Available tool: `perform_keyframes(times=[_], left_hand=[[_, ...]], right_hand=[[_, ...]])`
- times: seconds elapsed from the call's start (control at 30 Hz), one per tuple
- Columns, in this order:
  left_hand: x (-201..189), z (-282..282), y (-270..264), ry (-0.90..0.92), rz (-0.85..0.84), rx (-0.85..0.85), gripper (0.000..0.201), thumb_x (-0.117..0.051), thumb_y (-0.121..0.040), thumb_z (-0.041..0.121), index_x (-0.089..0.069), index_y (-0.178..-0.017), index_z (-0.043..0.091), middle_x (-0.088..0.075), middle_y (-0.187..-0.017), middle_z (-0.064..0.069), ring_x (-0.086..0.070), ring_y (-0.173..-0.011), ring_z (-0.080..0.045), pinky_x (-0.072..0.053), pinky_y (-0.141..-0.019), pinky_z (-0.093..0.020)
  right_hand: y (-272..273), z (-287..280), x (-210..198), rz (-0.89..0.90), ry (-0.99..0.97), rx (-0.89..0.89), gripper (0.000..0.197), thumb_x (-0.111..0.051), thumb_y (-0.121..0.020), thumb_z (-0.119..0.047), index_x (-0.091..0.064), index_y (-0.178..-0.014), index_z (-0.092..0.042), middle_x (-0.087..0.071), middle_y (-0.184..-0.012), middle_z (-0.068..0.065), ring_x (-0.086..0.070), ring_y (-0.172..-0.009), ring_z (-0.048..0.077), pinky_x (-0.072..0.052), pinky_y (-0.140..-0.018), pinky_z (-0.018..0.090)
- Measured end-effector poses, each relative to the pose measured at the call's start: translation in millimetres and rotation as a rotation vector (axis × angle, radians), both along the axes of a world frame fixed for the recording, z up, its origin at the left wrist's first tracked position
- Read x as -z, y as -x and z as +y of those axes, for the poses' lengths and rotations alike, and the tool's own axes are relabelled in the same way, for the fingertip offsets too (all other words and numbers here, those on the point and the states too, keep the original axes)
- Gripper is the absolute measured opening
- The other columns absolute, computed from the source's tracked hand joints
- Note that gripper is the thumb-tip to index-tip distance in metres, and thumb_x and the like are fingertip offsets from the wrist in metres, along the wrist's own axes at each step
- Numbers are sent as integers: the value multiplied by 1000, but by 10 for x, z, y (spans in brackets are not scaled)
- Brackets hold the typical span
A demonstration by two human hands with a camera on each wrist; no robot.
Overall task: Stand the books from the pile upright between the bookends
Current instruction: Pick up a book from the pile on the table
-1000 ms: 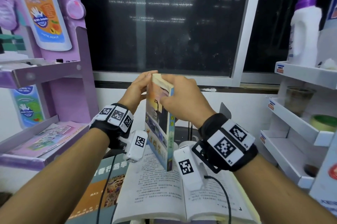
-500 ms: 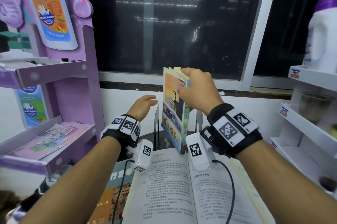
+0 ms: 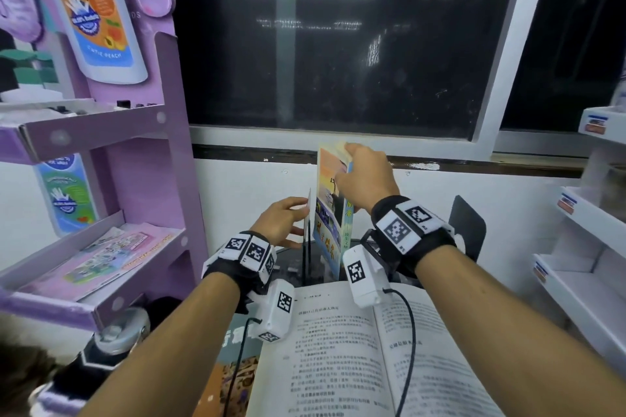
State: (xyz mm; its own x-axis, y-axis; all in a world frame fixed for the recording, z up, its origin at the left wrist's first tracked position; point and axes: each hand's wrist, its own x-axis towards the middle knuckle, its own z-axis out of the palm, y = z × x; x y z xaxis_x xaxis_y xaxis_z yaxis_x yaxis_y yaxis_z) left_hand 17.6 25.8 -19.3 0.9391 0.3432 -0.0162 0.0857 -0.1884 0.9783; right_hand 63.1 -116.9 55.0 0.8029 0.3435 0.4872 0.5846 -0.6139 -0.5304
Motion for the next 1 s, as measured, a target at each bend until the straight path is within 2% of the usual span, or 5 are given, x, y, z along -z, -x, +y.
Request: perform_keyframes(times=[0.13, 0.47, 0.67, 0.87, 1.0], left_hand=[[12, 35, 7, 27, -13, 27, 30, -48, -99, 23, -52, -129, 21, -63, -100, -5, -62, -80, -24, -57, -62, -33], [47, 161, 3, 63, -42, 72, 31, -49, -99, 20, -53, -129, 21, -63, -116, -10, -63, -88, -28, -59, -71, -39], [120, 166, -10, 52, -87, 60, 25, -49, -99, 21, -56, -124, 20, -64, -107, -8, -65, -87, -29, -57, -81, -49], [157, 192, 38, 50, -97, 98, 34, -42, -102, 18, -50, -134, 18, -65, -117, -12, -67, -92, -26, -59, -73, -34], [147, 218, 80, 74, -96, 131, 37, -39, -102, 13, -45, -139, 16, -63, -119, -13, -65, -95, -25, -60, -69, -28]], right_hand=[[-154, 128, 160, 73, 46, 28, 41, -53, -91, -14, -50, -132, -11, -59, -125, 15, -60, -105, 36, -54, -87, 44], [-306, 479, 448, 150, 64, -24, 43, -52, -94, -24, -50, -135, -13, -55, -128, 18, -56, -114, 37, -48, -93, 37], [-277, 581, 493, 181, 197, -119, 23, -52, -89, -23, -52, -106, -7, -59, -105, 18, -60, -92, 36, -54, -76, 40], [-233, 532, 483, 283, 217, -231, 25, -43, -95, -26, -50, -106, -5, -60, -102, 19, -68, -76, 34, -60, -67, 42], [-198, 490, 460, 356, 231, -295, 28, -45, -96, -25, -47, -116, -6, -61, -107, 20, -70, -78, 35, -60, -68, 41]])
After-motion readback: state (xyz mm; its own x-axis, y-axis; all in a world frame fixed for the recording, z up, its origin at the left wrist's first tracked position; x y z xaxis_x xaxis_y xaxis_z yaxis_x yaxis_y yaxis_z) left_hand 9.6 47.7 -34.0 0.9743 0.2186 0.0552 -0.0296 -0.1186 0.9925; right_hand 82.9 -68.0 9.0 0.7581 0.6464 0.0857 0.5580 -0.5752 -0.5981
